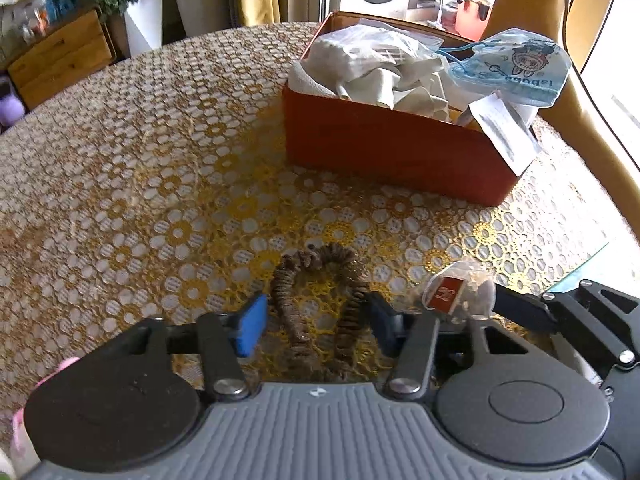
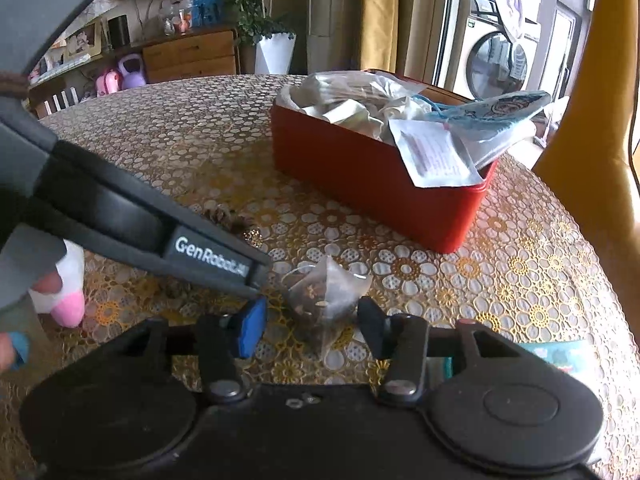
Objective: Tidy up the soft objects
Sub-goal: 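Carry the bracelet with the left tool while the right tool carries the tea bag over the red box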
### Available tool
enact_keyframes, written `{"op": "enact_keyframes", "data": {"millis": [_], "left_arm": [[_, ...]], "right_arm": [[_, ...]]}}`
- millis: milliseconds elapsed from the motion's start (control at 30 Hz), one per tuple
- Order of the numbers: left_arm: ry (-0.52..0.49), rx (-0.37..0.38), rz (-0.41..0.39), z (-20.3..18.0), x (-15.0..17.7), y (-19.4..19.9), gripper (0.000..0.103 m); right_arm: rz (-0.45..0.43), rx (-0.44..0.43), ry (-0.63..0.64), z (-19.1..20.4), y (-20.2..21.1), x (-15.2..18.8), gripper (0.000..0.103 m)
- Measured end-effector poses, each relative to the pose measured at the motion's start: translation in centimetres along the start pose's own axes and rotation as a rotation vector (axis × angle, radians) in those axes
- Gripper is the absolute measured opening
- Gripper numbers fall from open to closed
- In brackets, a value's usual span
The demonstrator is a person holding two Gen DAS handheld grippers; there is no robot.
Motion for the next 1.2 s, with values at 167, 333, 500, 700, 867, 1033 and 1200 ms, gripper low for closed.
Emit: {"op": "enact_keyframes", "data": {"millis": [167,333,500,700,867,1033,1200], "left_arm": [[-0.047,0.014,-0.006,-1.0,0.2,0.4,0.025],[-0.03,0.041,0.004,-0.9,0.2,0.4,0.016],[0.014,0.066,-0.014,0.1,0.1,1.2,0.016],[0.073,0.115,-0.047,0.8,-0.7,3.5,0.016],[0.063,0.142,-0.086,0.4,-1.7,6.5,0.016],[0.033,0.168,-0.131,-0.4,-3.7,9.6,0.016],[-0.002,0.17,-0.17,-1.0,-6.3,11.4,0.016]], "right_arm": [[0.0,0.012,0.024,0.3,0.2,-0.2,0.028],[0.001,0.012,-0.025,-0.1,0.7,-0.5,0.024],[-0.022,-0.007,-0.11,-1.2,2.5,-1.0,0.022],[-0.055,-0.027,-0.125,-1.7,5.9,-1.4,0.022],[-0.098,-0.029,-0.115,-2.2,9.2,-2.6,0.022],[-0.152,-0.02,-0.129,-3.3,11.8,-5.2,0.022],[-0.184,-0.013,-0.133,-4.5,12.8,-7.7,0.022]]}}
Point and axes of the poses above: each gripper's, at about its wrist camera, not at the fingertips, and y roughly against the way its jaws point, z to its left, x to its underside, the point moved 10 cm from there along -y, roughly the way its jaws point, and after that the axes turned 6 degrees about x, right-handed, at the moved point
